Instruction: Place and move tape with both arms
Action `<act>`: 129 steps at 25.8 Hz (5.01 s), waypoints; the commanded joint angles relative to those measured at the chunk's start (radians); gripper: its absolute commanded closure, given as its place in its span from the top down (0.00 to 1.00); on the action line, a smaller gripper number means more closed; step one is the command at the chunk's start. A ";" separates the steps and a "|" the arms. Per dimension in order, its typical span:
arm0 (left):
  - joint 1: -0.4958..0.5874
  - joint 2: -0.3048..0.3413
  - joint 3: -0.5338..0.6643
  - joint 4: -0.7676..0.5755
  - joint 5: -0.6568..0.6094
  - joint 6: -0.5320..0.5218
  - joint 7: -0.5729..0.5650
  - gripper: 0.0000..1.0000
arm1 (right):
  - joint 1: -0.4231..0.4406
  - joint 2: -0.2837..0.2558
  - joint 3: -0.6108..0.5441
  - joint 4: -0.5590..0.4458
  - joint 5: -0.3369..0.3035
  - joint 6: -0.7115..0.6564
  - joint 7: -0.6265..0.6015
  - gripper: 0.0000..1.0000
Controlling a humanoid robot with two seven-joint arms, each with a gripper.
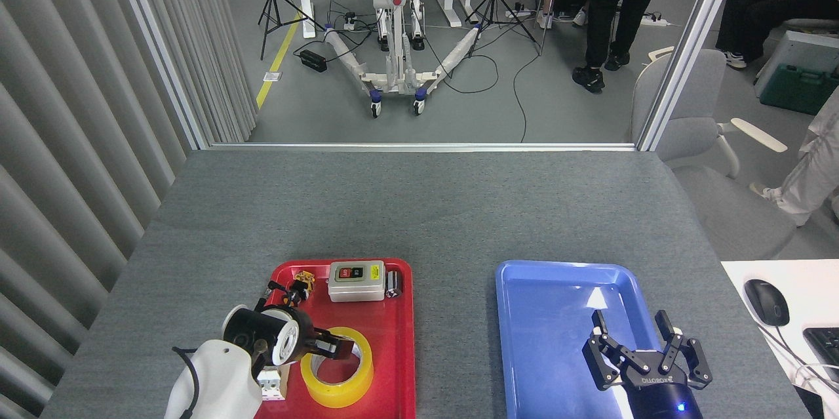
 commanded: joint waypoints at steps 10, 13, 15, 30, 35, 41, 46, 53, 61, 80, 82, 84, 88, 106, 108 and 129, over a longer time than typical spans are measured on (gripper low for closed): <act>-0.094 0.001 -0.045 0.167 -0.001 -0.062 -0.070 0.82 | 0.000 0.006 0.001 0.001 0.039 -0.001 -0.001 1.00; -0.106 -0.001 -0.057 0.187 0.000 -0.066 -0.068 0.73 | 0.003 0.021 0.001 0.000 0.039 0.001 -0.004 1.00; -0.111 -0.004 -0.068 0.211 0.000 -0.066 -0.068 0.72 | 0.022 0.042 -0.001 -0.002 0.039 0.001 -0.008 1.00; -0.114 -0.019 -0.085 0.202 0.040 -0.307 -0.071 0.00 | 0.065 0.062 0.001 -0.014 0.044 -0.004 -0.075 1.00; -0.132 -0.021 -0.037 0.179 0.195 -0.473 -0.061 0.00 | 0.073 0.072 0.001 -0.022 0.044 -0.004 -0.077 1.00; -0.141 -0.059 0.013 0.049 0.515 -0.552 -0.050 0.00 | 0.076 0.081 0.015 -0.022 0.045 -0.004 -0.077 1.00; -0.141 -0.123 0.009 0.116 0.766 -0.683 0.033 0.00 | 0.083 0.088 0.016 -0.028 0.070 -0.022 -0.080 1.00; -0.141 -0.197 0.012 0.235 0.786 -0.806 0.110 0.00 | 0.140 0.038 -0.090 -0.060 0.070 -0.593 -0.207 1.00; -0.160 -0.241 0.018 0.300 0.786 -0.806 0.110 0.00 | 0.188 0.027 -0.209 -0.094 0.036 -0.731 -0.278 1.00; -0.153 -0.252 0.015 0.316 0.784 -0.799 0.110 0.00 | 0.250 0.052 -0.025 -0.180 0.036 -0.731 -0.227 1.00; -0.152 -0.257 0.010 0.314 0.776 -0.809 0.110 0.00 | 0.246 0.047 -0.024 -0.180 0.034 -0.731 -0.225 1.00; -0.144 -0.271 0.007 0.313 0.772 -0.810 0.108 0.00 | 0.246 0.047 -0.011 -0.180 0.034 -0.731 -0.225 0.98; -0.132 -0.277 0.004 0.310 0.772 -0.815 0.108 0.00 | 0.247 0.052 0.005 -0.180 0.034 -0.731 -0.225 0.76; -0.114 -0.314 0.025 0.314 0.698 -0.723 0.113 0.97 | 0.260 0.029 -0.024 -0.178 0.007 -0.731 -0.230 0.01; -0.115 -0.309 0.070 0.302 0.704 -0.637 0.119 0.99 | 0.260 0.023 -0.047 -0.178 0.001 -0.731 -0.228 0.00; 0.409 0.062 0.384 -0.193 0.626 -0.540 0.785 0.99 | 0.005 -0.146 -0.142 -0.086 0.008 -0.349 0.638 0.00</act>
